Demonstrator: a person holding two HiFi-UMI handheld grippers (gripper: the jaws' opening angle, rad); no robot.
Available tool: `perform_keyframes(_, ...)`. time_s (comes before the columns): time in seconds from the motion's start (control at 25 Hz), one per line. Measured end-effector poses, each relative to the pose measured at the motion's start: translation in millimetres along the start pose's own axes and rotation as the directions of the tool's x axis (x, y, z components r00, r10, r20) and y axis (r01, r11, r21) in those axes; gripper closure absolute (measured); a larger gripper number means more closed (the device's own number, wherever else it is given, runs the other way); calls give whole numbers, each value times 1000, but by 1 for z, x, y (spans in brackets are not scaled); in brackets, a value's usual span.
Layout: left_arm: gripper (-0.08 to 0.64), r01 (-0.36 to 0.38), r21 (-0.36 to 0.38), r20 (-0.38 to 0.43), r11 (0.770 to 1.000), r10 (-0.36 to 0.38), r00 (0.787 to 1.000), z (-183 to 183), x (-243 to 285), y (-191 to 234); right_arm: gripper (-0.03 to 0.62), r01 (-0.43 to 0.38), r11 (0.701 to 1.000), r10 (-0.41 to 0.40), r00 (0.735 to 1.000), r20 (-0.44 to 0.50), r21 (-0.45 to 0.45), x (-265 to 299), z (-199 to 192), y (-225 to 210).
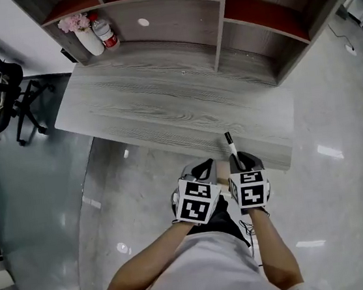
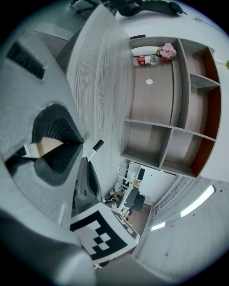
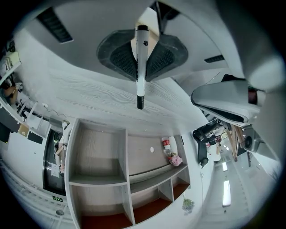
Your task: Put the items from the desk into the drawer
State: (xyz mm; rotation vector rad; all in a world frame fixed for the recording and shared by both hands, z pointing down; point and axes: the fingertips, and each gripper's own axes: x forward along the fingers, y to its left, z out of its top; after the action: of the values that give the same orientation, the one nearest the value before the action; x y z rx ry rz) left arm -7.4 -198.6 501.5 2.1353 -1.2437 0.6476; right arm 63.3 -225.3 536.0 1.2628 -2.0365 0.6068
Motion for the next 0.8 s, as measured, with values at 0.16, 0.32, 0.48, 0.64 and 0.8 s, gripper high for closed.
perform_keyframes(0.16, 557, 14, 11, 0, 1000, -14, 1000, -17, -14, -2, 535, 11, 1000, -11, 1000, 5, 10, -12, -13, 16)
perform_keyframes(0.32, 557, 15, 16, 5, 1000, -15, 1000, -33, -26, -4, 535, 12, 1000, -13, 1000, 11, 18, -25, -30, 33)
perform_keyframes(0.48, 557, 11, 18, 14, 1000, -12, 1000, -48, -39, -7, 535, 12, 1000, -12, 1000, 18, 22, -38, -45, 47)
perform_keyframes(0.64, 557, 10, 17, 14, 1000, -10, 1000, -64, -48, -9, 535, 8, 1000, -9, 1000, 24, 28, -44, -62, 61)
perform_keyframes(0.8, 557, 13, 17, 3, 1000, -13, 1000, -81, -53, -12, 535, 6, 999, -7, 1000, 17, 39, -49, -80, 71)
